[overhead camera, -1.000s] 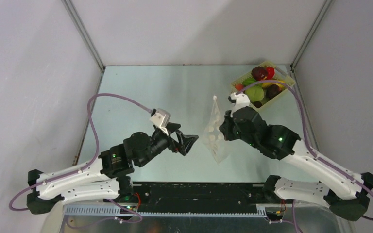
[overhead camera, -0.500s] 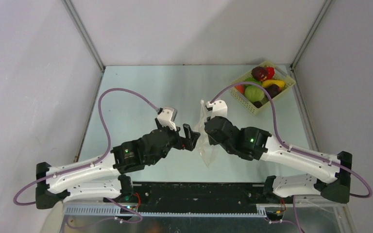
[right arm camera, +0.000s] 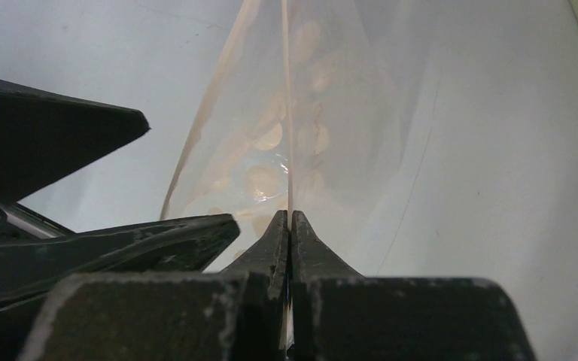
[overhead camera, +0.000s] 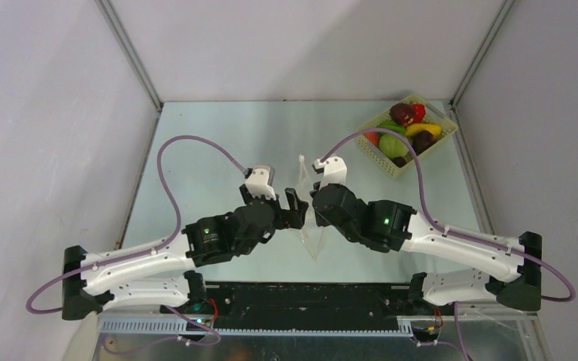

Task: Place the food in the zip-top bag and seal the zipper

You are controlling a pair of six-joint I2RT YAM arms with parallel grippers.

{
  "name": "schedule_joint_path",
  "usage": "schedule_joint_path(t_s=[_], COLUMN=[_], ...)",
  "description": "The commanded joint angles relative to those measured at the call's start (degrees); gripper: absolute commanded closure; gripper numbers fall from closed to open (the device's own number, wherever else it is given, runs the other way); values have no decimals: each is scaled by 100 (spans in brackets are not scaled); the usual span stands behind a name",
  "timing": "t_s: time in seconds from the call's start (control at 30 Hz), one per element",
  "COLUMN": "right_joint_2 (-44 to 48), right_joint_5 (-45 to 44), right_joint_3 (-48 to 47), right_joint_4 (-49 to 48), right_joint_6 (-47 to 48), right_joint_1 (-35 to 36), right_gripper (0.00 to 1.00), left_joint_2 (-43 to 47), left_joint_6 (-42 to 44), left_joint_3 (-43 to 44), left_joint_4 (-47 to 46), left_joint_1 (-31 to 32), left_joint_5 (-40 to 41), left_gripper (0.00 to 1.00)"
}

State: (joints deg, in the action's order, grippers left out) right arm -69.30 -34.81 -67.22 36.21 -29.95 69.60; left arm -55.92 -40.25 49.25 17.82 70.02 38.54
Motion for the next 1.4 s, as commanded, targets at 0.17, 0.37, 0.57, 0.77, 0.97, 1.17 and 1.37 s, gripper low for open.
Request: schedule_joint_path(t_s=[0.17, 0.37, 0.57, 0.77, 0.97, 1.17, 1.37], right_joint_2=[292, 483, 834, 1122, 824, 282, -137], right_joint_5=[-76, -278, -320, 32, 700, 1316, 2145], right_joint_3=[-233, -171, -37, 231, 454, 457, 338], right_joint_4=[-265, 38, 270, 256, -308, -1121, -2069], right_joint_6=[-81, -145, -211, -264, -112, 20, 155], right_joint_1=[48, 16, -181, -540, -597, -589, -597], right_gripper=[100, 100, 100, 100, 100, 100, 66], left_joint_2=[-252, -211, 146, 774, 1531, 2033, 1793], left_joint_6=[-258, -435, -757, -1251, -1148, -336, 349], left_joint_3=[324, 418, 382, 293, 116, 1, 244], left_joint_4=[422, 1101, 1876, 2690, 2849, 2410, 2041], left_joint_1=[21, 12, -78, -444, -645, -656, -654], left_joint_5=[457, 1139, 1997, 2510, 2722, 2187, 1469], left_gripper=[36, 90, 100, 100, 100, 100, 100])
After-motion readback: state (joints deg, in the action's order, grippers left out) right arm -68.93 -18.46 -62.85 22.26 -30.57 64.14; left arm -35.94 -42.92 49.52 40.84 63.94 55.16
